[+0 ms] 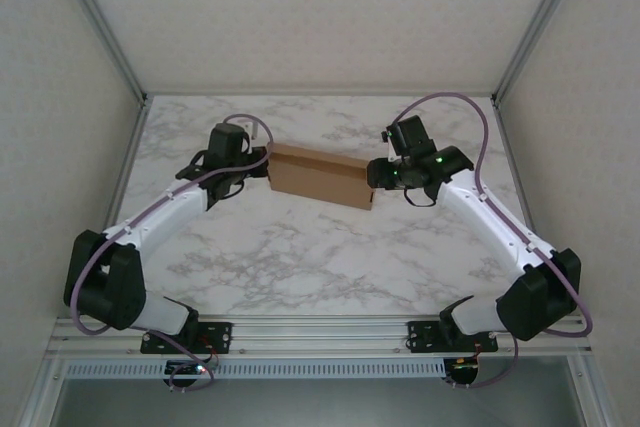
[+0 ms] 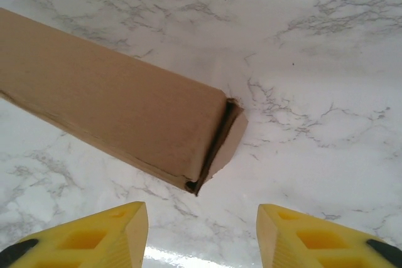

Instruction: Fold the paper box

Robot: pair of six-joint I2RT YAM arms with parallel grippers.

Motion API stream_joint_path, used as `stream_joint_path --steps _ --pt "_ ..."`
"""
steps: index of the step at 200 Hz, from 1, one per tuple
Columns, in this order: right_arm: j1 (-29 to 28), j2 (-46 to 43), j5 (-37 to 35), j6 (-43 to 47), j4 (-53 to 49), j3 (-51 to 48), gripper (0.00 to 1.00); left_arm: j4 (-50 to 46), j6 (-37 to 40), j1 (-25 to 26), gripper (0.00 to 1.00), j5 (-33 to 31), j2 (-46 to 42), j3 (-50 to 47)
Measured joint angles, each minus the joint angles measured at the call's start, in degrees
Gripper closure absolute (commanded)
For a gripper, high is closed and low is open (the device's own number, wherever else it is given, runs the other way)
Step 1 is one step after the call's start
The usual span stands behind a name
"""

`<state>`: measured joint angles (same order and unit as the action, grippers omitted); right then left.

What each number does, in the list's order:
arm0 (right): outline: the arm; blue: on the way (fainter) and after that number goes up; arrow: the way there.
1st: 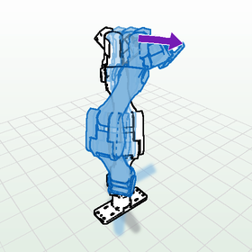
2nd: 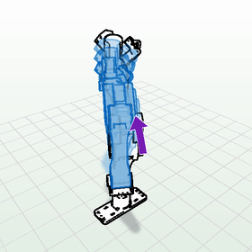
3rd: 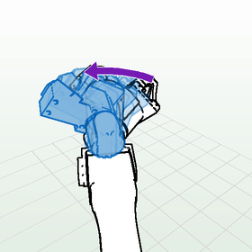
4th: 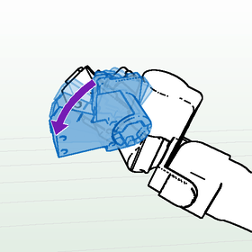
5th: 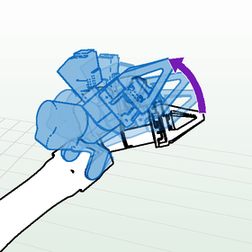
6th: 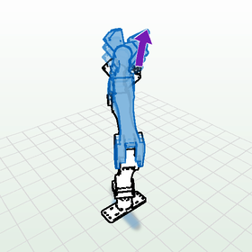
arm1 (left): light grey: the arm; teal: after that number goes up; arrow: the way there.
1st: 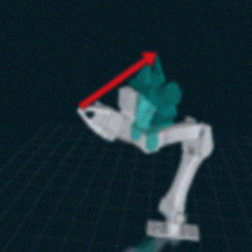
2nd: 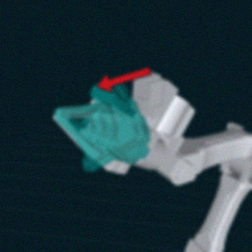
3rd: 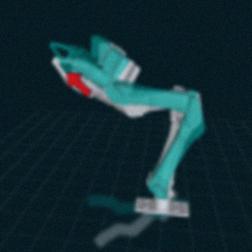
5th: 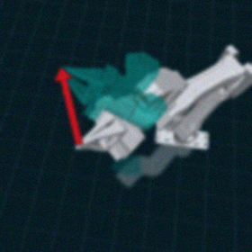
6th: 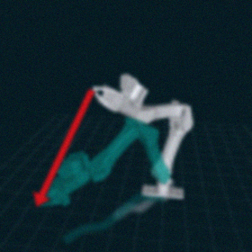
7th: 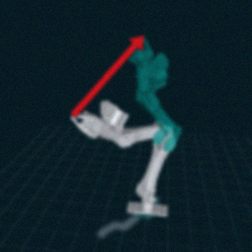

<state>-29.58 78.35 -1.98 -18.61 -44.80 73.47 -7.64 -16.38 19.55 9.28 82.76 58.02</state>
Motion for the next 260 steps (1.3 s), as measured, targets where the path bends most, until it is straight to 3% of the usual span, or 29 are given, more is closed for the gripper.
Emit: stream_joint_path --steps 59,125,195,260 --pt "1.6 -2.7 0.7 -5.0 -0.3 4.4 0.75 -1.5 -0.1 1.2 1.0 -1.4 1.5 2.1" --pt "2.1 8.5 -4.8 -7.6 -0.5 7.1 0.72 -1.6 -0.1 1.2 1.0 -1.6 1.5 2.2" --pt "2.1 10.4 -7.0 -7.6 2.9 3.6 0.75 -1.6 -0.1 1.3 1.0 -1.6 1.5 2.2" --pt "2.1 9.8 -7.3 -7.6 8.0 0.2 0.78 -2.3 0.0 1.3 0.73 -0.2 0.5 0.9"
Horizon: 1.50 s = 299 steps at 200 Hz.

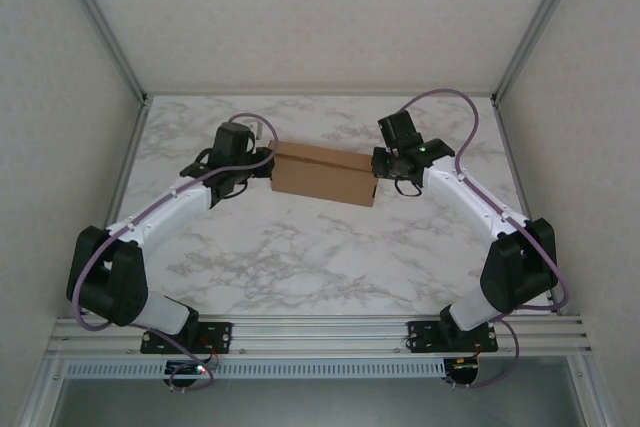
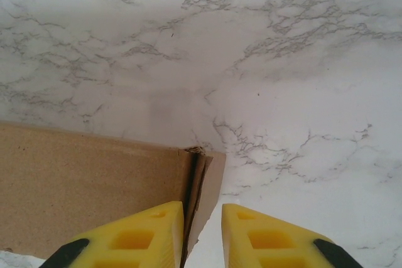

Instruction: Fold the paper box

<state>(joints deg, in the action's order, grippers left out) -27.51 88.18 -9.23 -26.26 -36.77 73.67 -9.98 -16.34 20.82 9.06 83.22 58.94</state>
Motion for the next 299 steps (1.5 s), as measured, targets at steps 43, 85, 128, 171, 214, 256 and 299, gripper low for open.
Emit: stream_joint_path --steps 43,85,128,171,214,256,299 --pt "0.0 0.0 -0.2 0.0 0.3 -0.1 0.78 -2.6 0.3 -0.5 0.67 2.2 -6.0 -1.2" --pt "0.0 -0.1 -0.1 0.0 0.3 -0.1 0.78 -1.9 -0.9 -4.0 0.64 8.9 -10.4 -1.2" --pt "0.0 -0.9 0.2 0.0 0.4 -0.9 0.78 0.6 -3.2 -5.3 0.48 11.6 -3.8 1.6" --pt "0.0 -1.2 0.3 0.0 0.6 -1.3 0.78 4.7 -4.6 -5.3 0.57 12.4 4.4 3.0" --pt "0.0 -1.2 0.4 0.0 0.9 -1.5 0.79 12.4 -7.1 -5.3 0.66 13.1 4.8 -1.9" --pt "0.0 -1.3 0.5 0.1 1.1 -1.6 0.79 19.9 -9.2 -5.6 0.74 13.1 3.1 -7.3" --pt "0.0 -3.5 1.7 0.1 3.7 -4.5 0.81 22.7 -11.3 -5.7 0.76 13.4 -0.6 -12.0"
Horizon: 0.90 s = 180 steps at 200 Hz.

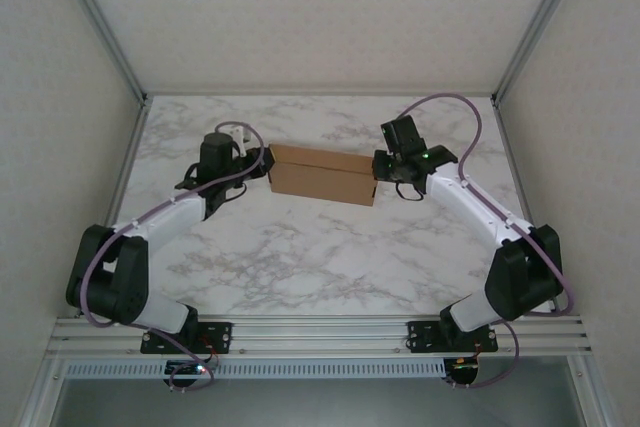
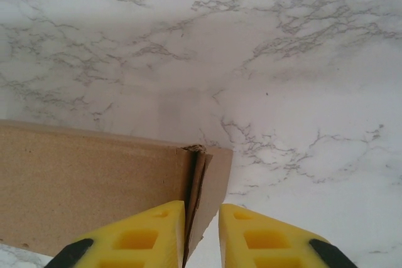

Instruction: Fold the paper box

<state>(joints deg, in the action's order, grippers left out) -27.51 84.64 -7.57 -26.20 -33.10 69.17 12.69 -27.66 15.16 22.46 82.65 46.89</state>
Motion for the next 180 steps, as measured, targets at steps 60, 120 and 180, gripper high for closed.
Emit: stream_joint_path --steps 60,120,180 --pt "-0.8 -11.4 4.3 -0.5 6.0 -12.9 0.81 0.9 -4.2 0.0 0.78 1.9 -10.2 -9.9" --pt "-5.8 -19.2 6.4 -2.5 2.2 -19.0 0.72 -4.1 -9.8 1.8 0.58 3.8 -21.9 -20.3" --pt "-6.9 -20.5 6.1 -5.2 -1.4 -21.1 0.59 -10.4 -10.4 2.0 0.46 2.0 -28.7 -22.2"
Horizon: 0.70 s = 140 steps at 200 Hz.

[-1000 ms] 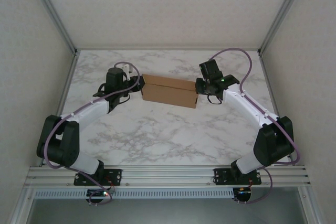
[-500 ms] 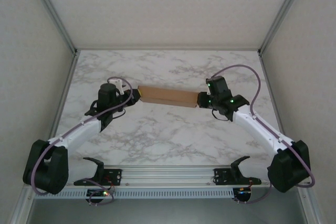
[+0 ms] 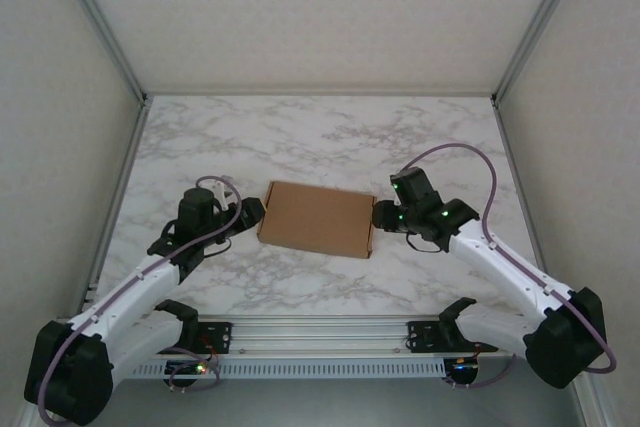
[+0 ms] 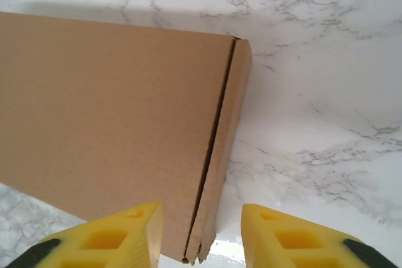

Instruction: Fold the paper box

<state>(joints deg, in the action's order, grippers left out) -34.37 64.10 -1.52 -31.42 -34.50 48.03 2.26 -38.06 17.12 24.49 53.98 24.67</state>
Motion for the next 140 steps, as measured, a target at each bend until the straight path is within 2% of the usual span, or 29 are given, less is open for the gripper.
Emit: stream_joint_path --steps 63,85,140 --pt "0.7 17.3 0.3 -2.8 -0.5 4.0 0.58 3.2 4.8 -1.0 0.46 -2.3 21.9 7.9" --pt "1.2 20.8 1.7 -3.2 0.9 4.0 0.59 4.8 4.0 -1.0 0.48 -2.2 24.7 7.9" --pt "3.4 23.4 6.2 -3.5 5.5 5.0 0.7 12.0 1.1 -0.3 0.57 -2.5 29.3 7.9"
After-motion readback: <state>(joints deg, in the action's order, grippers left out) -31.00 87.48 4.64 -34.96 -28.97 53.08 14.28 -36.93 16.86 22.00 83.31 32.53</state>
